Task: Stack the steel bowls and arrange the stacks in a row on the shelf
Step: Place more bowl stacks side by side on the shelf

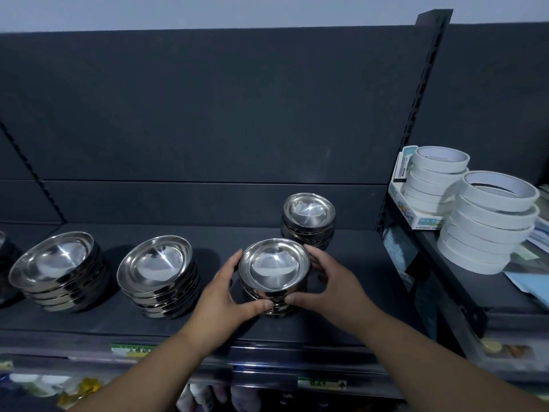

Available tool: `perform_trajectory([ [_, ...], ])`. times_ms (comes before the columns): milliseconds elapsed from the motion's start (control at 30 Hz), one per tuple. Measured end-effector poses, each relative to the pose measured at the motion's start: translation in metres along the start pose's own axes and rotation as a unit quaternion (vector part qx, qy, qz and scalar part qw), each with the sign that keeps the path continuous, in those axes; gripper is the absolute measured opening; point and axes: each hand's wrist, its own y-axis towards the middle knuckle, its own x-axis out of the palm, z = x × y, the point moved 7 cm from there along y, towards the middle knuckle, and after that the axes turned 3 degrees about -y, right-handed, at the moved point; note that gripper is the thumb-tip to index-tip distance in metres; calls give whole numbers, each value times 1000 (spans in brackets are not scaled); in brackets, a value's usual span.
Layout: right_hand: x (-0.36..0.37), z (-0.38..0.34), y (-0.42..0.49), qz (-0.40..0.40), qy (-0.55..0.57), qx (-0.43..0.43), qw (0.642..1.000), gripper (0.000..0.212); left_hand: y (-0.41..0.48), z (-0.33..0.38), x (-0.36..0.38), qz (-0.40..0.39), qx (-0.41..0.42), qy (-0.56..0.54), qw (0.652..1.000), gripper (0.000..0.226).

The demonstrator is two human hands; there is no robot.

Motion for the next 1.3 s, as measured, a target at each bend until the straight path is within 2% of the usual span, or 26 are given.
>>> perform_trajectory([
  [167,2,3,-2,5,2,-4,1000,96,1,5,0,-11,27,28,999,103],
  [333,5,10,-4,18,-2,1,1000,85,5,-8,1,-17,-5,-3,1000,112],
  [467,3,13,-6,38,-15,6,999,72,6,-8,1,-8,12,10,1000,92],
  [700,-1,2,-1,45,6,-11,999,74,7,-8,1,17,24,-14,999,82],
  [1067,-2,5,-6,8,-21,-3,1000,88,3,-16,15,-11,8,18,1000,98],
  [1300,1,5,-10,38,-11,-18,999,82,4,-10,13,6,11,18,1000,104],
])
